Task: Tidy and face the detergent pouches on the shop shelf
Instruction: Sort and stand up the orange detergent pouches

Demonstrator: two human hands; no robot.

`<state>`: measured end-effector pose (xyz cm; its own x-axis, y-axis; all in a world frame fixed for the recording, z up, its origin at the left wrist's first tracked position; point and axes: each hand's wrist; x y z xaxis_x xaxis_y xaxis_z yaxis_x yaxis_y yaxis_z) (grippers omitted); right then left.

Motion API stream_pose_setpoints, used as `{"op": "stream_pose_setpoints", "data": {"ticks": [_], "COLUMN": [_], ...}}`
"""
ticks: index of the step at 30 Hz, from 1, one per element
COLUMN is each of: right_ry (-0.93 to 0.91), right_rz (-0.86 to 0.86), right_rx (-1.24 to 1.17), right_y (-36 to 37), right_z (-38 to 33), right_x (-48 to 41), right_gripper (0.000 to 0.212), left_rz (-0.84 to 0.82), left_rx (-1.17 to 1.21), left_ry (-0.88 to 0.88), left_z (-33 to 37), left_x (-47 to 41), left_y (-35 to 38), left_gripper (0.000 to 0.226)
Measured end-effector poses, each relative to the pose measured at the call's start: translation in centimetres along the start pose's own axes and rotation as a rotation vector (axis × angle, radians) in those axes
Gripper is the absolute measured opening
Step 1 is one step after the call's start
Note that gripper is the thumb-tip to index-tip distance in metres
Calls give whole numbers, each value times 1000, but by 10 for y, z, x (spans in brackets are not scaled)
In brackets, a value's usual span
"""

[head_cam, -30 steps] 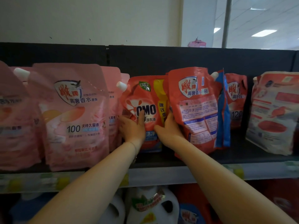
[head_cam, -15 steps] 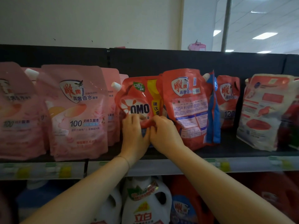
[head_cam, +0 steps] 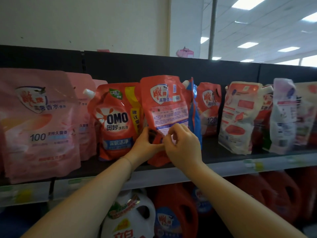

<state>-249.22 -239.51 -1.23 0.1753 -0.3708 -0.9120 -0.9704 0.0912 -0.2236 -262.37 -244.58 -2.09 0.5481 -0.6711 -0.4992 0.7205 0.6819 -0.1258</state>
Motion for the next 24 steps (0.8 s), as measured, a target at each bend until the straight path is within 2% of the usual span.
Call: {"op": "stream_pose_setpoints", "data": {"ticks": [2, 6, 8, 11, 13, 16, 17, 19, 24], "right_ry": [117, 299, 399, 702, 855, 893, 888, 886, 796], "right_rz": [-99, -251, -288, -278, -157, 22, 60, 124, 236], "right_rx": [97, 236, 164, -144, -331, -464, -482, -518, -615], "right_y": [-6, -14, -16, -10, -4, -3, -6, -14, -33], "right_z": [4, -1, -7, -13, -13, -5, -5, -2, 8], "right_x": [0, -2, -4, -14, -18, -21, -22, -23, -34], "right_gripper": [24, 69, 90, 112, 98, 37, 26, 32, 30], "left_rz": [61, 192, 248, 263, 239, 133, 108, 78, 213], "left_rx": [-36, -12, 11, 55, -34, -136, -182, -188, -17], "left_ry": [60, 178, 258, 323, 367, 454, 453, 414, 298], "left_z": [2, 5, 5, 11, 15, 12, 12, 14, 33], "left_x": [0, 12, 20, 34, 39, 41, 38, 32, 14], "left_y": [6, 18, 28, 44, 45, 31, 24, 18, 28], "left_gripper": [67, 50, 41, 31, 32, 41, 43, 37, 13]}}
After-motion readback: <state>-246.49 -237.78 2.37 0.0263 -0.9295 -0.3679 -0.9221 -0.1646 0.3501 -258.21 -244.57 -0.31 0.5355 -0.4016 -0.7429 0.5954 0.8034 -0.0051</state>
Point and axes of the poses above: each hand's wrist, its own x-axis away from the middle knuckle, its own y-axis out of the palm, z = x × y, and after that the axes turned 8 degrees about z, right-handed
